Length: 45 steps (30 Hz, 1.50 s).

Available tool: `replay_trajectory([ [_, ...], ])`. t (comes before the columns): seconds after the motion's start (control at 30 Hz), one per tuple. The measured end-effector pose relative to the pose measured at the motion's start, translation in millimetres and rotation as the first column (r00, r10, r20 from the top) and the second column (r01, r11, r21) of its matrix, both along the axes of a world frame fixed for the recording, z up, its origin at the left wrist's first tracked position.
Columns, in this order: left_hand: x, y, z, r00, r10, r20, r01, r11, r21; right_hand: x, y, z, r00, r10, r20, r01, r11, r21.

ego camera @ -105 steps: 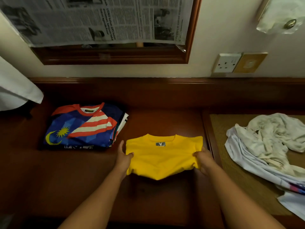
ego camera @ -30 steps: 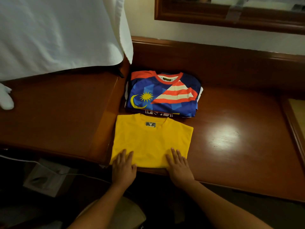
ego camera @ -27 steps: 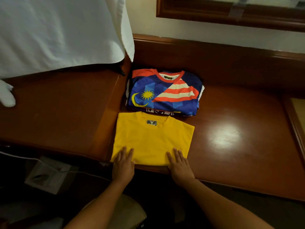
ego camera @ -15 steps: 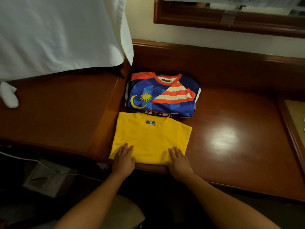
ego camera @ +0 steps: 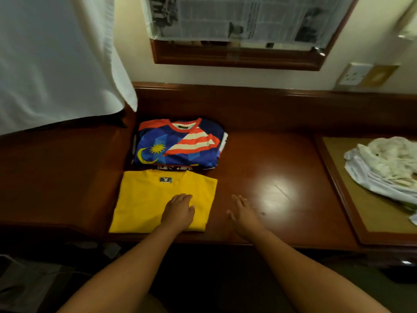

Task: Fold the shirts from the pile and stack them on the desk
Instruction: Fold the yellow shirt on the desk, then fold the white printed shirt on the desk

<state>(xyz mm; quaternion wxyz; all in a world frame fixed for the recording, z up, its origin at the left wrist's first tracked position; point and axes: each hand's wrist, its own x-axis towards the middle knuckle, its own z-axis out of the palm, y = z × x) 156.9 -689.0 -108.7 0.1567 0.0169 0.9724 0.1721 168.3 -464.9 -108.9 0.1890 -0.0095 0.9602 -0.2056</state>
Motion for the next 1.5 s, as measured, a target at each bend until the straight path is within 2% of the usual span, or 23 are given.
replay_trajectory([
  [0.43,10,247,66,0.973,-0.197,-0.120,0.201,0.979,0.022,55,223,64,0.967,-0.177,-0.180,0.180,0.984,-0.004],
  [0.8,13,448,85,0.900,-0.416,-0.129,0.425,0.903,0.055,71,410,85,0.891,-0.413,-0.187,0.413,0.910,-0.044],
  [0.97,-11,519,81,0.855,-0.500,-0.139,0.507,0.861,0.022,52,478,80,0.871,-0.446,-0.206,0.455,0.890,-0.001],
  [1.27,-100,645,45,0.818,-0.561,-0.125,0.568,0.823,0.021,-21,607,53,0.846,-0.506,-0.170,0.508,0.861,-0.037],
  [1.4,-123,694,26,0.798,-0.596,-0.086,0.600,0.800,0.023,-41,669,33,0.850,-0.515,-0.115,0.519,0.854,0.013],
  [1.5,-123,725,10,0.789,-0.614,-0.021,0.615,0.789,0.003,-47,713,19,0.899,-0.431,-0.073,0.437,0.892,0.117],
])
